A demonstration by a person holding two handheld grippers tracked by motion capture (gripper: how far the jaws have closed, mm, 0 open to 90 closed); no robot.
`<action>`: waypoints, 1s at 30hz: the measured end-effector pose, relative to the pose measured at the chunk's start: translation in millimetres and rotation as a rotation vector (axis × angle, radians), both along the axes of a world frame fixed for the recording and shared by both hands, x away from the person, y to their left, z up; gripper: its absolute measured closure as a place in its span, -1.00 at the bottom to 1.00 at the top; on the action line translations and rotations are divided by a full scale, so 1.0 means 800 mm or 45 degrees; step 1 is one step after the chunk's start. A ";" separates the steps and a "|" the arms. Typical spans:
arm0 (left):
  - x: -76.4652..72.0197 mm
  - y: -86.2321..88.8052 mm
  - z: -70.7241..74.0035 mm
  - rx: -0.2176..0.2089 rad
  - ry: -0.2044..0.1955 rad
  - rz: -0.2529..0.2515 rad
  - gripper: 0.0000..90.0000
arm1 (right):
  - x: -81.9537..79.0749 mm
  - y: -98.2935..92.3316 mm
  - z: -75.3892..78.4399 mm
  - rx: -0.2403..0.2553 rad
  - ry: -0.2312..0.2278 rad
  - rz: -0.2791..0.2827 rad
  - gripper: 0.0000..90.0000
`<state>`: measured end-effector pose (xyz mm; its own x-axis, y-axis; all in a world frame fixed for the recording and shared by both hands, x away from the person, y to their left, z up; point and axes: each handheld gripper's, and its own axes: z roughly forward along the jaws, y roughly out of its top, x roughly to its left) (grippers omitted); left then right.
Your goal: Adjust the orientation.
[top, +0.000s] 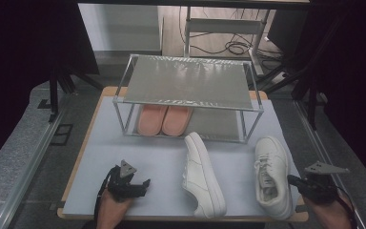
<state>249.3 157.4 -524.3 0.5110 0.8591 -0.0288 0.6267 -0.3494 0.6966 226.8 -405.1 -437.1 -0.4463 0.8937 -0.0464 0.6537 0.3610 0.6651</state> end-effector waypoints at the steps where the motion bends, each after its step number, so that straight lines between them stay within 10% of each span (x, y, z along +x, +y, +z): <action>1: 0.000 0.000 0.000 0.000 0.000 0.000 -0.68 | 0.000 -0.009 -0.005 0.022 0.011 -0.014 1.00; 7: 0.000 0.000 0.000 0.000 -0.001 0.002 -0.68 | 0.002 -0.040 -0.036 -0.026 0.089 -0.099 1.00; 9: 0.000 0.000 0.000 -0.002 0.000 0.004 -0.67 | 0.001 -0.053 -0.041 0.112 0.099 -0.097 1.00; 12: 0.000 0.000 0.000 0.000 -0.001 0.004 -0.67 | -0.001 -0.054 -0.040 0.074 0.088 -0.104 0.99; 30: 0.000 0.000 0.000 -0.001 -0.004 0.005 -0.67 | 0.003 -0.031 0.034 0.139 -0.013 -0.002 0.90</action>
<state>249.0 157.3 -524.3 0.5078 0.8610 -0.0280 0.6260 -0.3465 0.6986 229.2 -430.0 -409.9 -0.4449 0.8943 0.0469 0.6472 0.2849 0.7071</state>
